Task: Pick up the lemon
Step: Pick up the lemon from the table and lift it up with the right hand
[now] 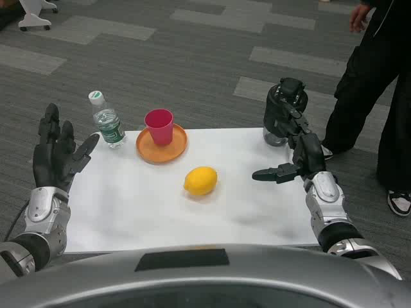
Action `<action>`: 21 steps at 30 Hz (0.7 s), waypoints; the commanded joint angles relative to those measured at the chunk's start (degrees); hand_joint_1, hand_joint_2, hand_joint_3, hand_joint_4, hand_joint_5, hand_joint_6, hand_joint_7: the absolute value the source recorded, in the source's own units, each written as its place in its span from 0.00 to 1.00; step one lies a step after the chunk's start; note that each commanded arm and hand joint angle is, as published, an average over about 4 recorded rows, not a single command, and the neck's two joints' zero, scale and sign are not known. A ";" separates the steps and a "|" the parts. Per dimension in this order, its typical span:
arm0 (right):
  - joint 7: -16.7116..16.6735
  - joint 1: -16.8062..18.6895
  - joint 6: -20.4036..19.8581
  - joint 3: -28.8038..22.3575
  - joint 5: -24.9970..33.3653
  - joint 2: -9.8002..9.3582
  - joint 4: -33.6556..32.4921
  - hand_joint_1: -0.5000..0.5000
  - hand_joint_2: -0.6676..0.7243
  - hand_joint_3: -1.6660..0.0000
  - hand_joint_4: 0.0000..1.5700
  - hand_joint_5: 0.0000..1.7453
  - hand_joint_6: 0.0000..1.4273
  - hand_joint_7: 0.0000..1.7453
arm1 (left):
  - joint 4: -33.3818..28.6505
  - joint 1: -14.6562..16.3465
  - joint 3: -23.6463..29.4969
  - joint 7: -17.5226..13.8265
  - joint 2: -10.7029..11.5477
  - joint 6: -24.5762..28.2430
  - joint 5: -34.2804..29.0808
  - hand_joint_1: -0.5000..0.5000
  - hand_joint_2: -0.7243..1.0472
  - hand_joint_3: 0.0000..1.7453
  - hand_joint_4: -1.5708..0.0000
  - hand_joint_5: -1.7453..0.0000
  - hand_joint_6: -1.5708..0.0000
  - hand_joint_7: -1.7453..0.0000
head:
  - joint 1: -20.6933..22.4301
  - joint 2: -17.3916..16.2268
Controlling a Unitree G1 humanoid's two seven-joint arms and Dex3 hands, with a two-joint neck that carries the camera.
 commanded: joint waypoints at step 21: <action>1.70 -0.88 0.08 2.06 0.42 -0.09 0.44 0.62 0.55 0.86 0.00 0.33 0.00 0.00 | 0.09 -0.42 0.68 0.06 0.74 -0.01 -0.03 1.00 0.90 0.05 1.00 1.00 1.00 1.00 | 1.06 -0.24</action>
